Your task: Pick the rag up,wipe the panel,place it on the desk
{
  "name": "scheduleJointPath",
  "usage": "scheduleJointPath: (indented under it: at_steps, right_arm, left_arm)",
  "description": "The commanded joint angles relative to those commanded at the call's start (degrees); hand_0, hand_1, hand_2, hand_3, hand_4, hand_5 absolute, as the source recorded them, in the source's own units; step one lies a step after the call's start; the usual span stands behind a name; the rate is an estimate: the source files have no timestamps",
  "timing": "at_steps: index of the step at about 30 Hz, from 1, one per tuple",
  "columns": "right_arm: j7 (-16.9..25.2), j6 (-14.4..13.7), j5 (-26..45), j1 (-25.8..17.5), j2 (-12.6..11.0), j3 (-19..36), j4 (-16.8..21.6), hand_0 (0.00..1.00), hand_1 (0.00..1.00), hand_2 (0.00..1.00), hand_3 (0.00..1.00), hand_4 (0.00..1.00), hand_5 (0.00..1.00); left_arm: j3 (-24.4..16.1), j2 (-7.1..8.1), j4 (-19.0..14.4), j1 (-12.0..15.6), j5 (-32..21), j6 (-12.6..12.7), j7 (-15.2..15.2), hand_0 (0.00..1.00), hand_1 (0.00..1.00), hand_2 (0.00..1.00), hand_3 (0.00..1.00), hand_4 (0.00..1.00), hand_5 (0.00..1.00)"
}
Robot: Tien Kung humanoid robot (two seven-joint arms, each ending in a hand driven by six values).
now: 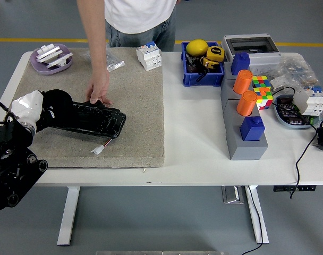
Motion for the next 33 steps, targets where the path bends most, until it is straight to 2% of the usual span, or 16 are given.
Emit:
scheduleJointPath:
  at_steps: [4, 14, 21, 33]
  right_arm:
    - [0.0, 0.0, -0.1, 0.0, 0.0, 0.1, 0.0, 0.742, 0.621, 0.612, 0.556, 0.902, 0.419]
    - [0.0, -0.1, -0.2, 0.0, 0.0, 0.2, 0.2, 0.742, 0.621, 0.611, 0.555, 0.903, 0.422]
    - [0.1, -0.1, -0.3, -0.1, -0.1, 0.2, 0.2, 0.741, 0.621, 0.611, 0.556, 0.903, 0.421]
    - [0.1, -0.1, -0.3, -0.1, -0.2, 0.2, 0.2, 0.74, 0.62, 0.611, 0.556, 0.903, 0.421]
  left_arm:
    - [-0.5, 0.06, 0.9, -0.1, -0.1, 0.0, 0.0, 0.34, 0.512, 0.624, 0.519, 0.166, 0.002]
    - [1.2, -0.5, 0.6, -0.2, -0.6, 0.4, -0.3, 0.341, 0.511, 0.618, 0.516, 0.159, 0.002]
    - [3.3, -1.09, -2.7, 0.2, -0.7, 0.4, 0.0, 0.343, 0.511, 0.613, 0.515, 0.158, 0.002]
    - [10.6, -1.93, -9.8, 0.1, -0.8, -0.8, 1.5, 0.344, 0.51, 0.611, 0.514, 0.163, 0.002]
